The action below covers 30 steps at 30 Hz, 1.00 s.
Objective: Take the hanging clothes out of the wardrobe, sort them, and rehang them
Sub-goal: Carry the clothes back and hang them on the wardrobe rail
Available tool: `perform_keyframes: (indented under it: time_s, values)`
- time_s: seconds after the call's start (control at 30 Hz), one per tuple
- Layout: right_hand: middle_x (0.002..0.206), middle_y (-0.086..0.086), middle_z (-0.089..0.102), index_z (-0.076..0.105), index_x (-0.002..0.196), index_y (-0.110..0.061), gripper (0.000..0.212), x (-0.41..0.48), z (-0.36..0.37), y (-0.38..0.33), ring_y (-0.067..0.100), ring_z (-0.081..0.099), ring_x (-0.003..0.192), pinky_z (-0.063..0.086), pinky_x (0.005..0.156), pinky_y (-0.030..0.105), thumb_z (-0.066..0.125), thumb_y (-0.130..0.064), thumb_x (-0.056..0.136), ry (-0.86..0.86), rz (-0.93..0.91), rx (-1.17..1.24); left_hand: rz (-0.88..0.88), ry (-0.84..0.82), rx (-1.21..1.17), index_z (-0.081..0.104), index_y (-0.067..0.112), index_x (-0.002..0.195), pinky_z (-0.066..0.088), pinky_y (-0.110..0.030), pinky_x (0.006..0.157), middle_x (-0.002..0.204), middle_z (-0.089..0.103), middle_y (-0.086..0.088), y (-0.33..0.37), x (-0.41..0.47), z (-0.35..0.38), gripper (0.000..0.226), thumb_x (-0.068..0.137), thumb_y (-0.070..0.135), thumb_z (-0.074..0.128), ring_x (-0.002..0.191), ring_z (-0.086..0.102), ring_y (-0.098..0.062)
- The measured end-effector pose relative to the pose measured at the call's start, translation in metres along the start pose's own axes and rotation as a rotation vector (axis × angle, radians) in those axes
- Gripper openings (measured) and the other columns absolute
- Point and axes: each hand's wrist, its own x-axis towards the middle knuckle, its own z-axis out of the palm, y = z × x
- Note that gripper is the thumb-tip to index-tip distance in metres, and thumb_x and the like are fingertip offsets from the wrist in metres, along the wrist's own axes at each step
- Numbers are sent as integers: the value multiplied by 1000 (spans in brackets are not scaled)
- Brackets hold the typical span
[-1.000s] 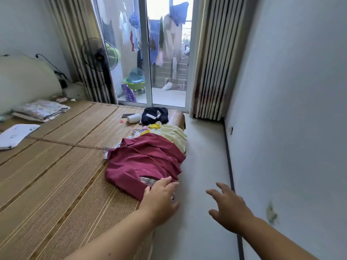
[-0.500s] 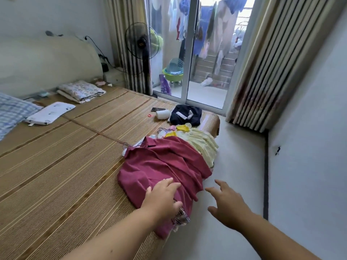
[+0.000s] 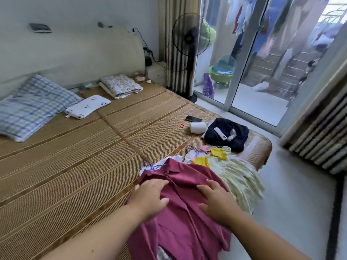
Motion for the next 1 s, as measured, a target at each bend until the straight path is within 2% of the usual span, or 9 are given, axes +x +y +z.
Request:
perform_keyframes:
  time_s: [0.2,0.3,0.47,0.6,0.67,0.73,0.83,0.93,1.0]
  values:
    - [155,1,18,31,141,-40,67,150,-21,33,22,28,139,30,111,42,59,-44,81,-181,-216,-80,-301,38,22,41,35,137,34,-38,107,142,44,11,-22,78,11,60,81,50,54,133,36,-12]
    - [151,0,25,30,141,-39,67,217,-35,45,23,37,133,36,106,36,57,-43,79,-285,-314,-147,-474,58,-31,43,34,136,33,-34,107,140,47,10,-21,115,16,59,80,49,55,132,39,-14]
    - [143,-1,36,29,143,-33,72,305,-38,53,24,47,124,43,99,33,60,-39,78,-359,-424,-198,-632,104,-154,47,32,134,38,-32,105,137,52,8,-19,163,39,58,79,48,55,126,45,-14]
    - [145,1,37,28,145,-25,71,361,5,47,24,45,127,42,101,34,58,-38,81,-428,-474,-197,-706,94,-182,46,33,135,39,-32,104,137,51,11,-38,192,72,58,79,48,55,126,46,-12]
    - [149,0,33,27,146,-23,71,384,37,41,22,40,132,36,103,31,58,-38,84,-447,-492,-182,-733,89,-186,46,32,135,38,-32,104,138,50,11,-53,206,93,58,80,47,57,127,46,-11]
    - [152,1,28,29,146,-21,68,410,75,35,20,32,137,29,109,29,55,-40,86,-414,-555,-186,-748,90,-205,45,32,136,36,-29,105,139,48,12,-72,222,118,59,81,47,58,128,44,-11]
    - [147,3,35,37,139,-15,65,448,127,21,21,26,139,24,112,32,50,-52,88,-343,-644,-187,-743,83,-210,41,35,137,36,-31,106,143,43,13,-103,247,153,59,81,47,55,131,40,-10]
    - [154,7,24,24,147,-13,74,491,174,8,22,21,143,21,114,34,54,-45,87,-383,-570,-211,-730,89,-246,40,35,139,33,-33,110,146,39,10,-132,277,188,60,82,46,55,134,35,-11]
    - [149,8,34,25,146,-16,74,518,199,1,25,34,136,30,108,36,57,-38,83,-411,-498,-216,-721,105,-229,40,34,139,28,-34,112,148,37,7,-149,292,210,61,82,47,56,137,31,-14]
